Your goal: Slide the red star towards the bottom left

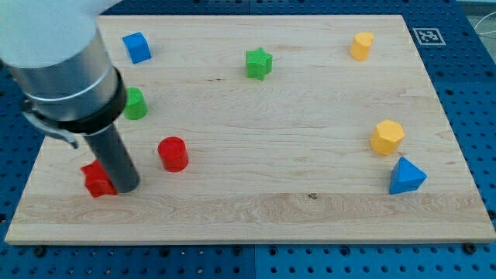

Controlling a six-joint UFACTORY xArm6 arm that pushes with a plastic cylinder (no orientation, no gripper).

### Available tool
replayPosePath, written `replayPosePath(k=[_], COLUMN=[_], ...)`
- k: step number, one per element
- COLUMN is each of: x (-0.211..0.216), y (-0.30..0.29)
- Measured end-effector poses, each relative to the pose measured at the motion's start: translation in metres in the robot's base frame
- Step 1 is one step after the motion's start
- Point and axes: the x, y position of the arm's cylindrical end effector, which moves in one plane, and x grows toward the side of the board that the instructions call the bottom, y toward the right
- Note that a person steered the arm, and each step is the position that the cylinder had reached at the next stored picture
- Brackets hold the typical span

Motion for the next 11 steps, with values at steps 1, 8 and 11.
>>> replayPosePath(k=[1,8,11], x=[-0.019,0.009,0.007], y=[-0.008,-0.033,-0.06])
